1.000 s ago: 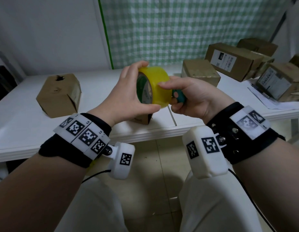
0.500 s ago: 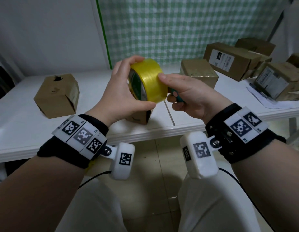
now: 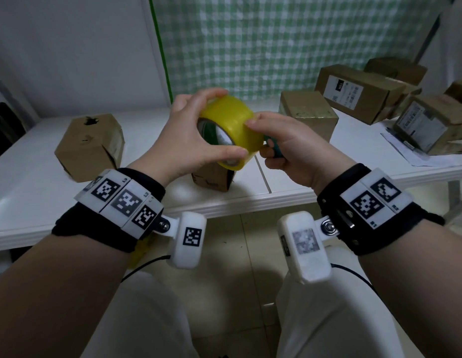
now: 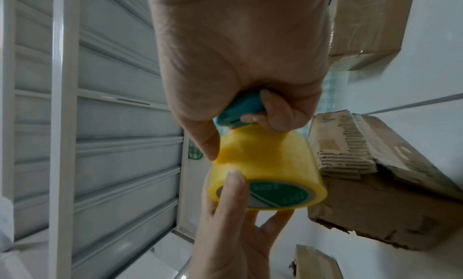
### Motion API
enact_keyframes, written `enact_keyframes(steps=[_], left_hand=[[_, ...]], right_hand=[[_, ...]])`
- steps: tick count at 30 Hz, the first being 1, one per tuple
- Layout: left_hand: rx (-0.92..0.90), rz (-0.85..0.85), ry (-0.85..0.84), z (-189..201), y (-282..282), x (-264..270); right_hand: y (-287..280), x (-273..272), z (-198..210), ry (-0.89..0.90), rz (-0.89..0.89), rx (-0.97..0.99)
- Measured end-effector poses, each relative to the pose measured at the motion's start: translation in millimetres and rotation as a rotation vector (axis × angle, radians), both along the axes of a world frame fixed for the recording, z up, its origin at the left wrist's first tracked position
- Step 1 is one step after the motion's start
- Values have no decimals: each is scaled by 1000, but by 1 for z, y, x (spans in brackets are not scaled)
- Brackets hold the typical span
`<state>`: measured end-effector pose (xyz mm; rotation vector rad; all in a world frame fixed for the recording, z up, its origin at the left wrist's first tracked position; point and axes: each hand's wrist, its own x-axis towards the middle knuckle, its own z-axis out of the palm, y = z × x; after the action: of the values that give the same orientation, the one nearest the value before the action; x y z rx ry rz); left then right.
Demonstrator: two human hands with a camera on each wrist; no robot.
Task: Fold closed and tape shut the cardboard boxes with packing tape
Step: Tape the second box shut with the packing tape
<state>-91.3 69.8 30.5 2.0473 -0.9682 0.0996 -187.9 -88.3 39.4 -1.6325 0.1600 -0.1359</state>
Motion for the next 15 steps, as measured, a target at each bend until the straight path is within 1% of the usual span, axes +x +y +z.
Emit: enact_keyframes(steps=[3, 6, 10, 15], left_hand=[[20, -4, -34, -1, -2, 0], [17, -7, -60, -2, -4, -2], [26, -3, -72, -4, -5, -5], [28, -12, -80, -5, -5, -8]], right_hand=[[4, 0, 1, 13, -23, -117], [7, 1, 2, 36, -46, -151], [9, 1, 1, 61, -50, -141], [11, 2, 1, 57, -49, -55]])
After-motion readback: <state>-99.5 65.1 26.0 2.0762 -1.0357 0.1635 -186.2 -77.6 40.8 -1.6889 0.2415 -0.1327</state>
